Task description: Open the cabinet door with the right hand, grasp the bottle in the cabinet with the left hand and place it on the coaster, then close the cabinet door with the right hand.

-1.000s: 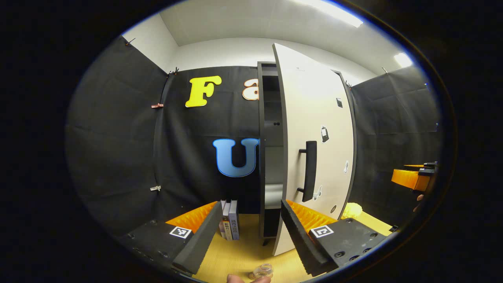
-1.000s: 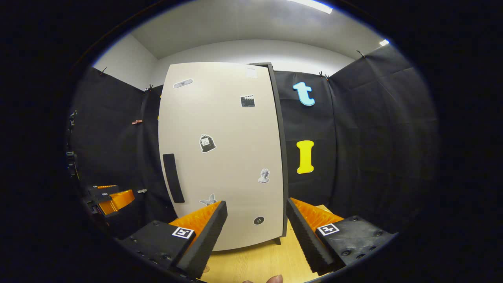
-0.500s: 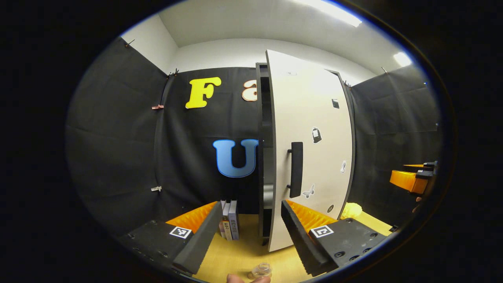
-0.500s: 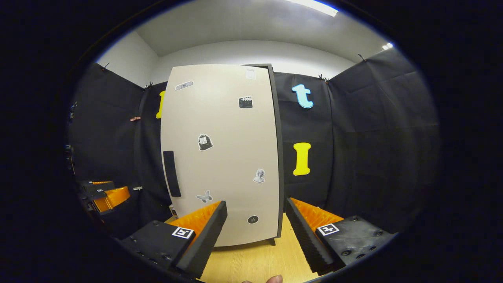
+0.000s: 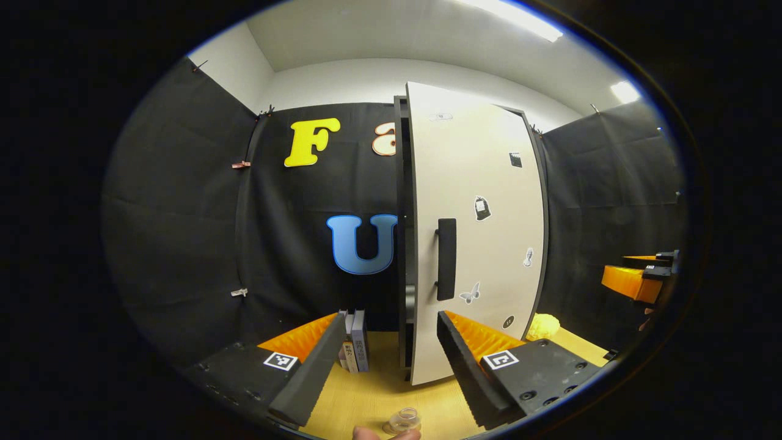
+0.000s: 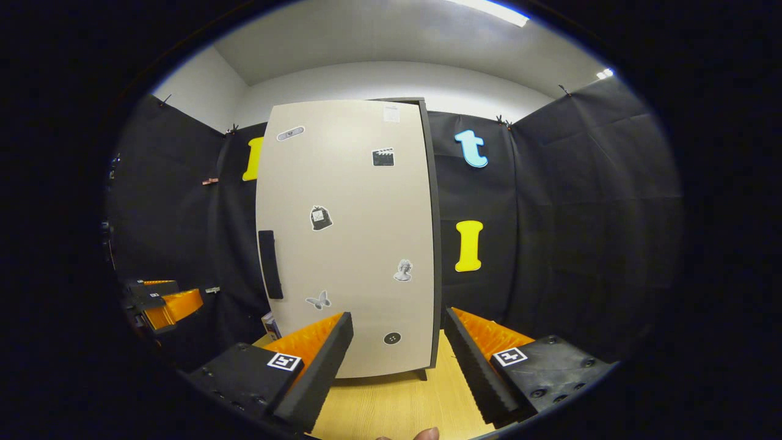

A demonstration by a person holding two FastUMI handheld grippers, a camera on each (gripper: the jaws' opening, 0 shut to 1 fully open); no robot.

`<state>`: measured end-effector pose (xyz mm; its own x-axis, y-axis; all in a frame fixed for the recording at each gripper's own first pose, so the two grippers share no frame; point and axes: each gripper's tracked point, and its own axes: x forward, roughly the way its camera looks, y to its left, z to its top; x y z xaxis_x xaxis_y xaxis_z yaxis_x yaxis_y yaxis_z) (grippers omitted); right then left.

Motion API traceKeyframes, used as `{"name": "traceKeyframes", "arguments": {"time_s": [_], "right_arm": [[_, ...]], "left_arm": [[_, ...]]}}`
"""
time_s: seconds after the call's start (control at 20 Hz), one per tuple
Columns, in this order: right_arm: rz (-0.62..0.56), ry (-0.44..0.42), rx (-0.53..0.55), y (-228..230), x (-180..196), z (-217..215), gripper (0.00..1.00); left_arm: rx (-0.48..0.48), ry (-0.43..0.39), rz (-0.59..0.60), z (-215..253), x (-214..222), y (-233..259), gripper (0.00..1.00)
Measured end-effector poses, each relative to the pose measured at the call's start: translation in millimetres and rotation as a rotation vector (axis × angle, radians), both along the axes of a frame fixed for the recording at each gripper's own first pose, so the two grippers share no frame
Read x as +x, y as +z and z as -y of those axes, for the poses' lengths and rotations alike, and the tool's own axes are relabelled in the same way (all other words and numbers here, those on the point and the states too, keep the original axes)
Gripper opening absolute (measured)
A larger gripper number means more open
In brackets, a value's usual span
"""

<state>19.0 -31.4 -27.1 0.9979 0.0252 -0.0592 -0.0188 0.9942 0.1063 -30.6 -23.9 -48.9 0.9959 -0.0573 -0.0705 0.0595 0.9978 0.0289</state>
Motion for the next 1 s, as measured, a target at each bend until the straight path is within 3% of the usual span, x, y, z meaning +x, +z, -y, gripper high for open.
{"name": "traceKeyframes", "arguments": {"time_s": [1.0], "right_arm": [[-0.010, -0.006, 0.001, -0.1, -5.2, 0.0, 0.98]], "left_arm": [[0.005, -0.009, -0.001, 4.7, -2.3, -0.3, 0.94]]}}
